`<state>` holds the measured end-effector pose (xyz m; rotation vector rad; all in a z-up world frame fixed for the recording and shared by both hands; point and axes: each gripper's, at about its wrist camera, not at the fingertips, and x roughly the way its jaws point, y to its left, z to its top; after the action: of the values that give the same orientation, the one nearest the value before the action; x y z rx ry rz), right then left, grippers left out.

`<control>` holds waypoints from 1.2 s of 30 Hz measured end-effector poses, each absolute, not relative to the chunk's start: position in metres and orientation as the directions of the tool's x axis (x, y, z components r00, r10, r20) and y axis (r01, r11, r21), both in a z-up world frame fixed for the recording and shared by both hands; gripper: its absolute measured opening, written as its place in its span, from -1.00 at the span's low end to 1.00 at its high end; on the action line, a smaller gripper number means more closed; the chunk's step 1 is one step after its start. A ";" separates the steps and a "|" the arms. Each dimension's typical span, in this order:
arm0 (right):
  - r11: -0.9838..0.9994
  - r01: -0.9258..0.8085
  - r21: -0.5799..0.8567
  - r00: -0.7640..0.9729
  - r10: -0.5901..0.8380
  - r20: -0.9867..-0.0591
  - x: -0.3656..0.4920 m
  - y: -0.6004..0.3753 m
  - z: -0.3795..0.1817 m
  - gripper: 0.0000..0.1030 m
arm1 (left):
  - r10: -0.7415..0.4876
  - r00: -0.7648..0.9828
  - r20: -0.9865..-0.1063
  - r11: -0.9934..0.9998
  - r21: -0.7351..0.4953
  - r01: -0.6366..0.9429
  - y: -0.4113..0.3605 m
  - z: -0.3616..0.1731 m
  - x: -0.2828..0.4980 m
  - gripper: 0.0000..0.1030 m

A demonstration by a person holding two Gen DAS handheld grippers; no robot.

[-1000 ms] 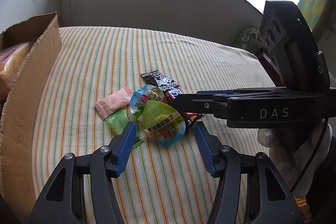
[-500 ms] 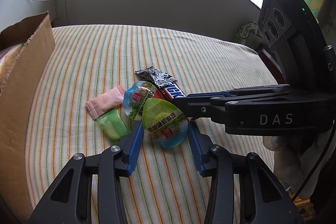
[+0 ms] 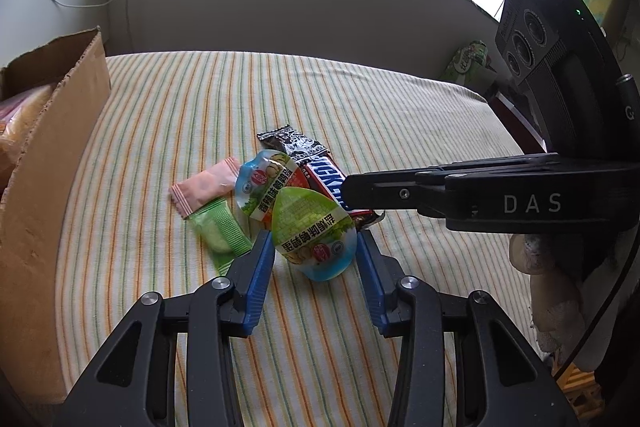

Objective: Organize snacks
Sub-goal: 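Grasp the green egg-shaped candy with the left tool while the right tool grasps a Snickers bar, then carry both snacks into the box, open both tools and withdraw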

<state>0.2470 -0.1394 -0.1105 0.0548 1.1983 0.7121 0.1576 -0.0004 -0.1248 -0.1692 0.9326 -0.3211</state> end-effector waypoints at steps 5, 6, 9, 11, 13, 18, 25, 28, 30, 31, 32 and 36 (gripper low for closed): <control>0.807 -0.493 0.324 0.188 0.463 -0.866 0.249 -0.123 -0.116 -0.41 | -0.338 0.560 -0.756 0.941 -0.285 0.183 0.009 -0.123 0.149 -0.22; 0.811 -0.496 0.310 0.183 0.447 -0.876 0.250 -0.119 -0.119 -0.41 | -0.338 0.561 -0.756 0.941 -0.288 0.179 0.012 -0.123 0.148 -0.22; 0.816 -0.513 0.266 0.197 0.414 -0.889 0.250 -0.112 -0.121 -0.41 | -0.335 0.564 -0.755 0.942 -0.291 0.169 0.018 -0.122 0.143 -0.22; 0.817 -0.518 0.253 0.201 0.404 -0.893 0.248 -0.110 -0.121 -0.41 | -0.334 0.567 -0.753 0.942 -0.293 0.164 0.022 -0.122 0.141 -0.23; 0.817 -0.523 0.244 0.204 0.397 -0.895 0.246 -0.111 -0.121 -0.41 | -0.335 0.570 -0.750 0.941 -0.298 0.162 0.024 -0.120 0.139 -0.23; 0.824 -0.512 0.241 0.221 0.398 -0.891 0.236 -0.122 -0.116 -0.41 | -0.347 0.580 -0.737 0.936 -0.309 0.168 0.025 -0.114 0.134 -0.23; 0.833 -0.493 0.251 0.256 0.414 -0.873 0.219 -0.141 -0.103 -0.42 | -0.359 0.599 -0.716 0.931 -0.317 0.179 0.029 -0.103 0.124 -0.23; 0.835 -0.489 0.253 0.278 0.424 -0.862 0.211 -0.145 -0.094 -0.42 | -0.359 0.610 -0.706 0.931 -0.320 0.179 0.031 -0.099 0.119 -0.23; 0.830 -0.496 0.253 0.289 0.433 -0.854 0.205 -0.144 -0.086 -0.42 | -0.359 0.621 -0.697 0.930 -0.321 0.177 0.035 -0.095 0.114 -0.23; 0.827 -0.501 0.255 0.294 0.439 -0.849 0.203 -0.143 -0.082 -0.42 | -0.358 0.626 -0.693 0.931 -0.321 0.177 0.036 -0.093 0.112 -0.23; 0.823 -0.507 0.255 0.298 0.445 -0.845 0.200 -0.142 -0.078 -0.42 | -0.355 0.632 -0.689 0.931 -0.319 0.174 0.040 -0.090 0.111 -0.23; 0.806 -0.536 0.251 0.312 0.465 -0.828 0.188 -0.128 -0.063 -0.42 | -0.341 0.658 -0.671 0.935 -0.317 0.161 0.051 -0.080 0.104 -0.23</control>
<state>0.1879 -0.1284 -0.0631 -0.0759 1.0652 0.6609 0.1040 0.0507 -0.0796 -0.2391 0.8052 -0.2876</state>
